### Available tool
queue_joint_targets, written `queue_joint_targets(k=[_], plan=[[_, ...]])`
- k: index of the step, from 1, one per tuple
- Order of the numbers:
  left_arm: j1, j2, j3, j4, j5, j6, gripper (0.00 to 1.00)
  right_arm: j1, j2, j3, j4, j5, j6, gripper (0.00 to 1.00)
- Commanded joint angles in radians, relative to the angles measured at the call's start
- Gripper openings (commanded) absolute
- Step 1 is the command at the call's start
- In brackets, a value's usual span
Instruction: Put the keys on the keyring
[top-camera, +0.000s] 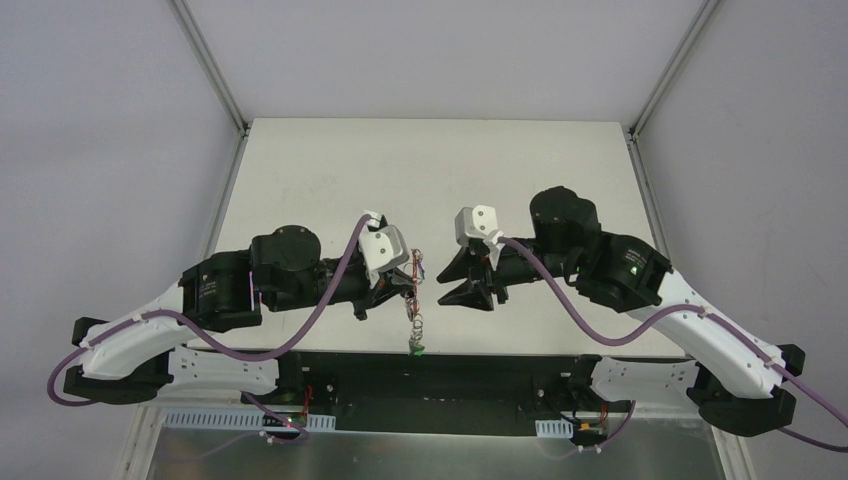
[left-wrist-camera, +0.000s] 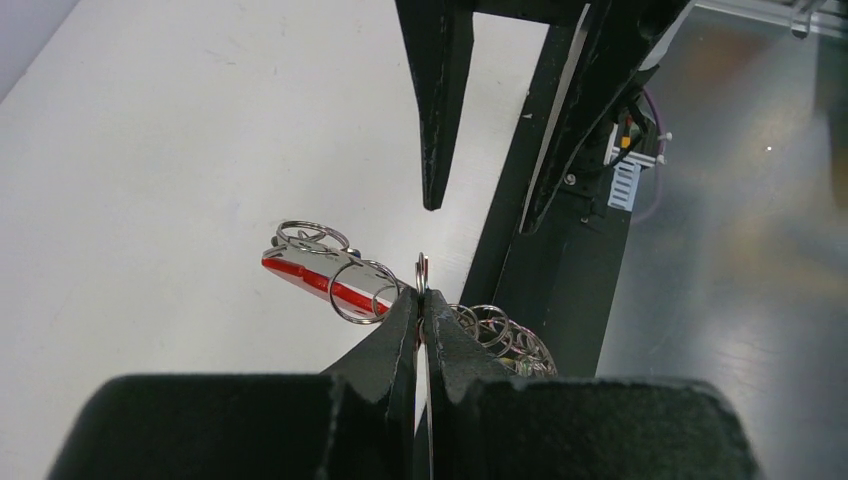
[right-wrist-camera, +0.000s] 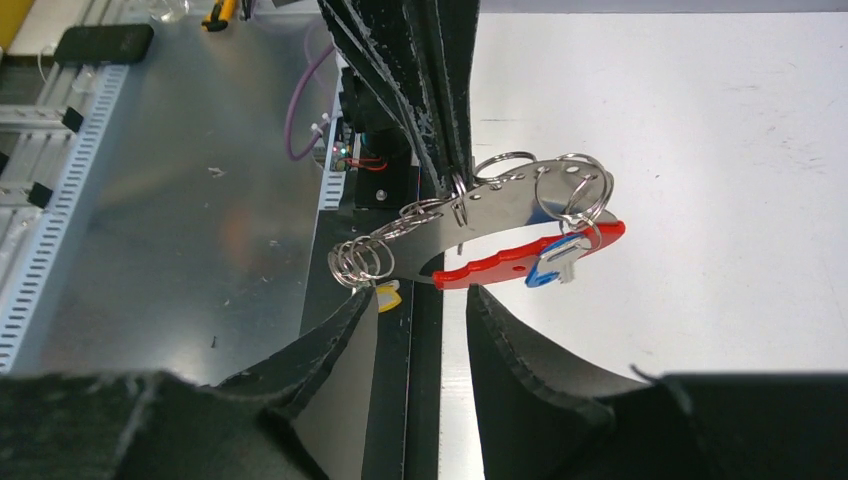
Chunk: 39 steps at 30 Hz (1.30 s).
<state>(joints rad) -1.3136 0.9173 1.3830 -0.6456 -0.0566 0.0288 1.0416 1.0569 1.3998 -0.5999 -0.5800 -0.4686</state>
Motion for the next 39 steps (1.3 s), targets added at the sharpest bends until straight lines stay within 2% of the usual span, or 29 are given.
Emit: queue_joint_targets(k=[1, 6, 23, 36, 39], plan=[[0.007, 0.032, 0.087, -0.062, 0.045, -0.026, 0.00, 0.034, 0.050, 0.080, -0.061, 0.006, -0.153, 0.41], [0.007, 0.050, 0.124, -0.100, 0.079, -0.026, 0.00, 0.061, 0.093, 0.131, -0.079, 0.014, -0.199, 0.42], [0.006, 0.073, 0.166, -0.132, 0.129, -0.013, 0.00, 0.103, 0.088, 0.081, 0.108, -0.036, -0.157, 0.38], [0.006, 0.080, 0.186, -0.134, 0.120, 0.001, 0.00, 0.111, 0.069, 0.064, 0.060, -0.037, -0.148, 0.29], [0.007, 0.084, 0.189, -0.134, 0.123, 0.003, 0.00, 0.112, 0.068, 0.053, 0.057, -0.034, -0.145, 0.24]])
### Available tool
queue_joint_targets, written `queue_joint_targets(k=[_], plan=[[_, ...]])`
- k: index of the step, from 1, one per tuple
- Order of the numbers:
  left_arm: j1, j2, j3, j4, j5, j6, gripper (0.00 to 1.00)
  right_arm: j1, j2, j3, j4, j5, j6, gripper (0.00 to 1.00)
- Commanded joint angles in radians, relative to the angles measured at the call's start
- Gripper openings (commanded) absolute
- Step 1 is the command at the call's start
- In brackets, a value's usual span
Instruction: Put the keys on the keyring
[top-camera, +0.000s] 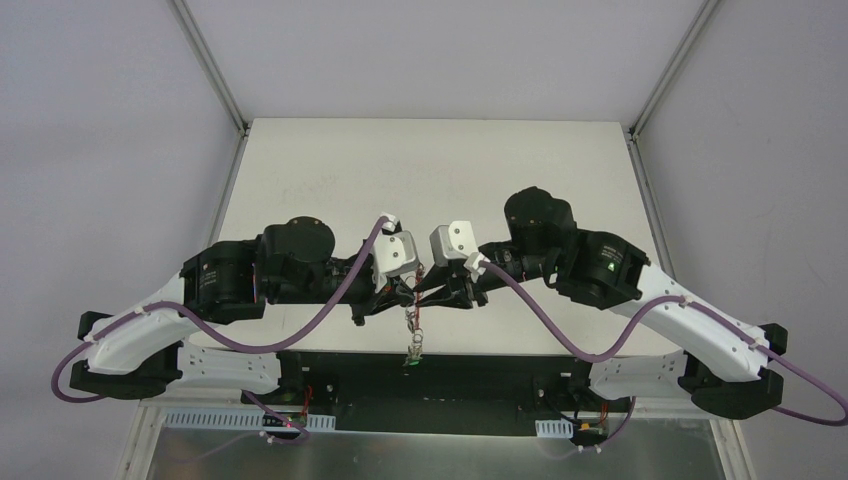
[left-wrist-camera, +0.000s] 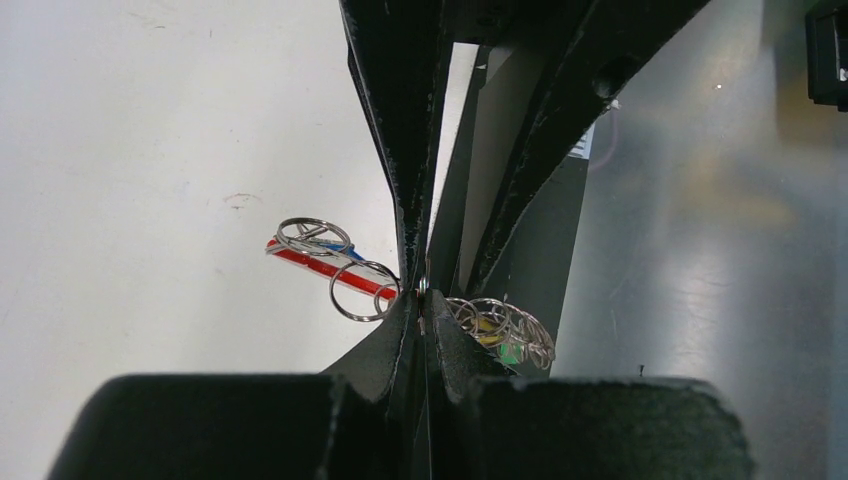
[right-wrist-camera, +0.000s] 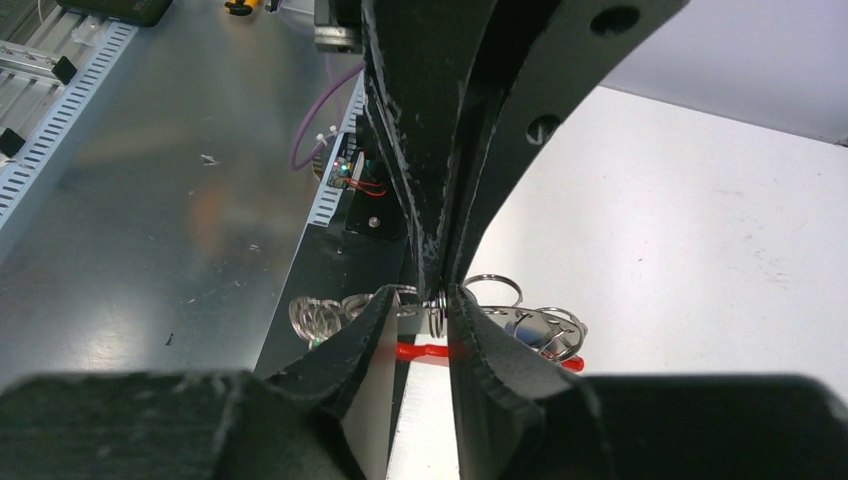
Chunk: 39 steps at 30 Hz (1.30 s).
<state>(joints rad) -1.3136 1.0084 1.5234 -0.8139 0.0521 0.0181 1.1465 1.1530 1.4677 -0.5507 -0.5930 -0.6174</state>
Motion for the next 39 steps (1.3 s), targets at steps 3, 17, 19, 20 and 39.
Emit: queue_joint_targets(k=[3, 17, 19, 20, 39], plan=[[0.007, 0.000, 0.057, 0.035, 0.012, 0.019, 0.00, 0.007, -0.029, -0.023, 0.016, -0.024, 0.011, 0.15], [0.007, 0.022, 0.092, 0.036, 0.031, 0.025, 0.00, 0.007, -0.015, -0.025, 0.015, -0.017, 0.034, 0.00], [0.007, 0.023, 0.100, 0.035, 0.037, 0.026, 0.00, 0.008, -0.010, -0.027, 0.011, -0.015, 0.039, 0.00], [0.006, 0.023, 0.103, 0.038, 0.040, 0.026, 0.00, 0.008, -0.009, -0.029, 0.008, -0.012, 0.041, 0.00], [0.007, -0.176, -0.187, 0.360, 0.221, 0.172, 0.35, 0.008, -0.280, -0.298, 0.351, 0.076, 0.288, 0.00]])
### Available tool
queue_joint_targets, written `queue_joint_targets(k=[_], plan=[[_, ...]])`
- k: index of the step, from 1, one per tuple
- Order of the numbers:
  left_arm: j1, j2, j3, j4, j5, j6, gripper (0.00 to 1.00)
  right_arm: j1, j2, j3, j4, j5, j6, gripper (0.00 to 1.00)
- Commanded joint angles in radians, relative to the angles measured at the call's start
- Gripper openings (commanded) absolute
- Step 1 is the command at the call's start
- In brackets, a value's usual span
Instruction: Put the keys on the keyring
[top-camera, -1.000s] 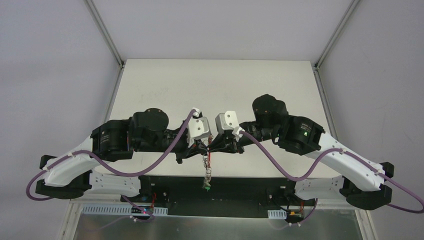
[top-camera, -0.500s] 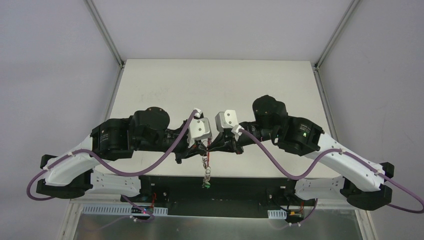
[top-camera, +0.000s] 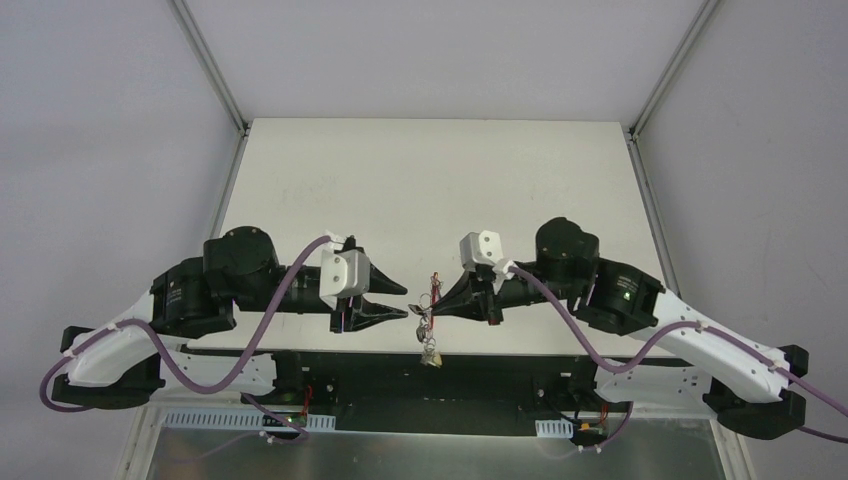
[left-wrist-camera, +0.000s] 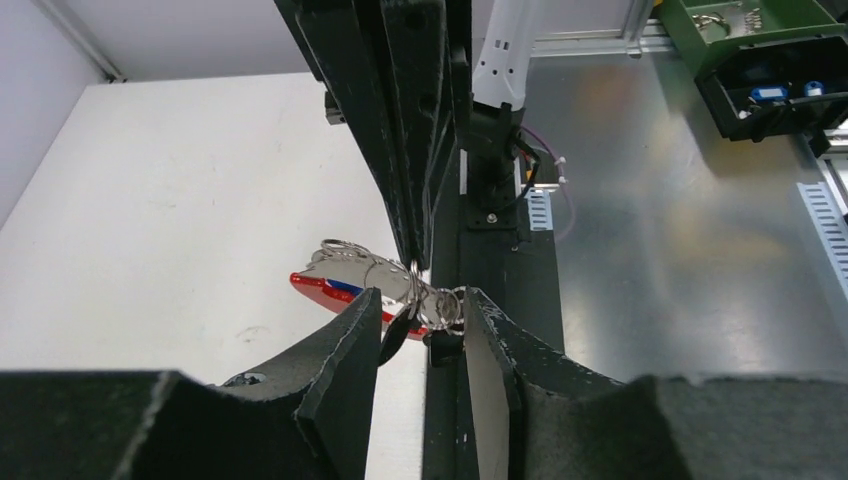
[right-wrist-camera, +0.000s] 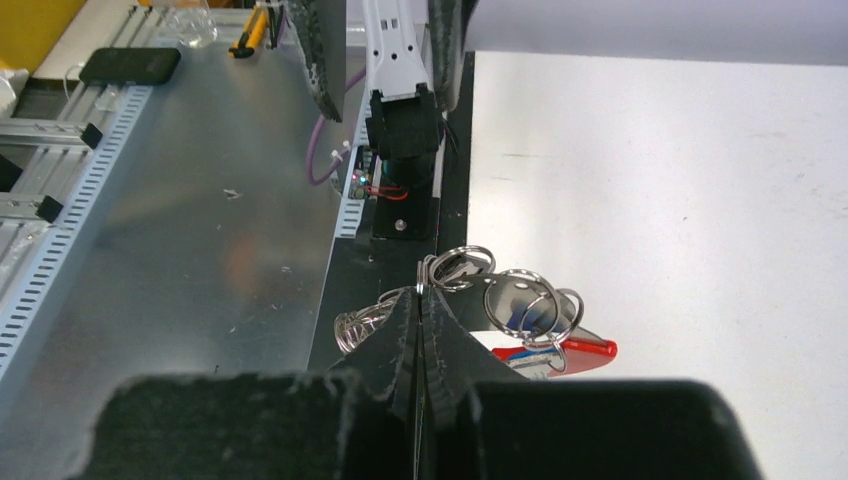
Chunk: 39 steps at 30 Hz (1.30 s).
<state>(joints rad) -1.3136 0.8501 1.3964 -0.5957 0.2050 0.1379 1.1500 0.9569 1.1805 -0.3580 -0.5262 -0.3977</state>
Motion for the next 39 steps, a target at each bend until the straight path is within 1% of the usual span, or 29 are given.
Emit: queue_joint_targets(k=[1, 6, 13, 18, 24, 29, 39], plan=[[0.007, -0.022, -0.072, 0.154, 0.084, 0.056, 0.35, 0.004, -0.099, -0.022, 0.177, 0.019, 0.079, 0.00], [0.007, -0.031, -0.135, 0.221, 0.122, 0.071, 0.37, 0.004, -0.163, -0.095, 0.292, 0.064, 0.141, 0.00], [0.006, -0.016, -0.183, 0.307, 0.109, 0.081, 0.36, 0.005, -0.221, -0.192, 0.486, 0.113, 0.213, 0.00], [0.006, -0.014, -0.203, 0.359, 0.076, 0.096, 0.35, 0.005, -0.243, -0.233, 0.548, 0.129, 0.233, 0.00], [0.007, 0.004, -0.206, 0.379, 0.066, 0.098, 0.34, 0.004, -0.269, -0.283, 0.639, 0.137, 0.270, 0.00], [0.007, 0.028, -0.202, 0.381, 0.069, 0.095, 0.34, 0.004, -0.301, -0.337, 0.752, 0.173, 0.295, 0.00], [0.006, -0.016, -0.216, 0.377, 0.029, 0.079, 0.35, 0.005, -0.362, -0.358, 0.752, 0.195, 0.287, 0.00]])
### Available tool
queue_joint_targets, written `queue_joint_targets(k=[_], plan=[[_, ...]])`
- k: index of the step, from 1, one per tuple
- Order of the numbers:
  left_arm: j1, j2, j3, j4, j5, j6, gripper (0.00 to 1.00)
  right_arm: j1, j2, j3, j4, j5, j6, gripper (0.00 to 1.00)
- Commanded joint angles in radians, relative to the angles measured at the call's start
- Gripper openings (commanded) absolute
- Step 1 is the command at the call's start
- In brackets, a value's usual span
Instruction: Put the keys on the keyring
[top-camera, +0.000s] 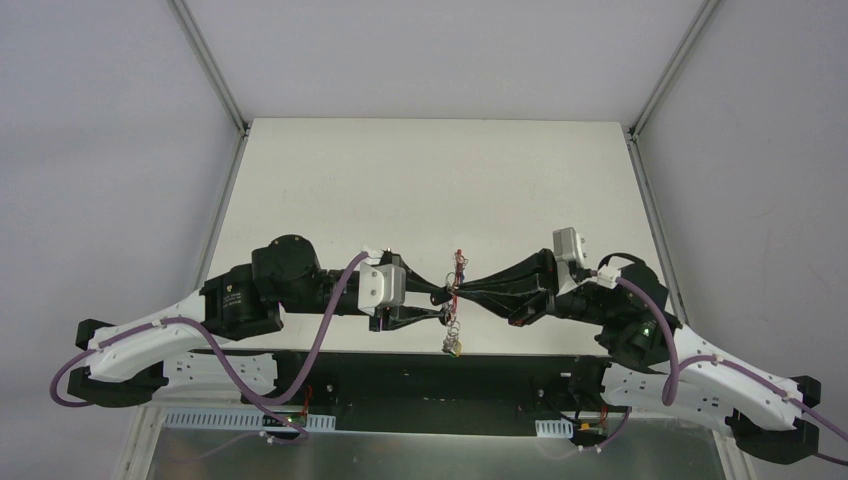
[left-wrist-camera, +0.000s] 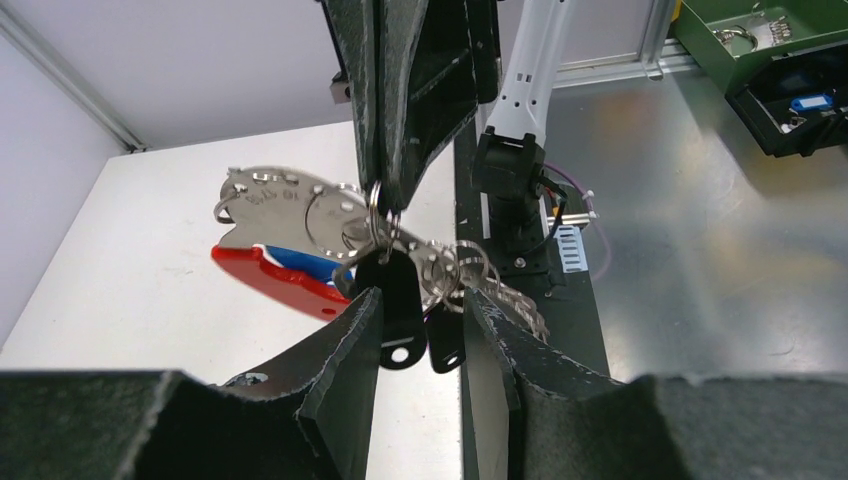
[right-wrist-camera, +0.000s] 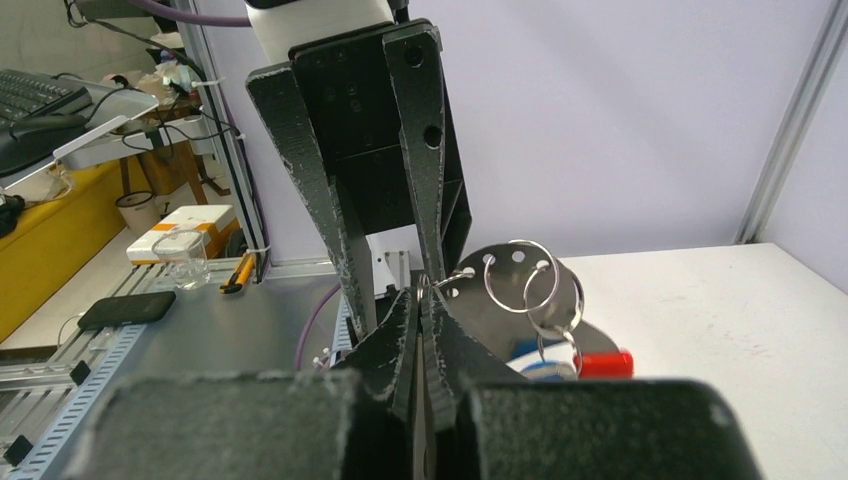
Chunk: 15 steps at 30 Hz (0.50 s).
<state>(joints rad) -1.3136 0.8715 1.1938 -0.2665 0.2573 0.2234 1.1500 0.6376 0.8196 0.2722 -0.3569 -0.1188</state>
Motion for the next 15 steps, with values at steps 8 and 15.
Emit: queue_joint_targets(k=[8, 15], plan=[[0.006, -0.029, 0.030, 0.048, 0.003, -0.025, 0.35, 0.005, -0.058, -0.012, 0.148, 0.003, 0.018, 0.00], [0.007, 0.047, 0.118, 0.052, 0.092, -0.022, 0.34, 0.004, -0.057, -0.031, 0.198, -0.008, 0.041, 0.00]])
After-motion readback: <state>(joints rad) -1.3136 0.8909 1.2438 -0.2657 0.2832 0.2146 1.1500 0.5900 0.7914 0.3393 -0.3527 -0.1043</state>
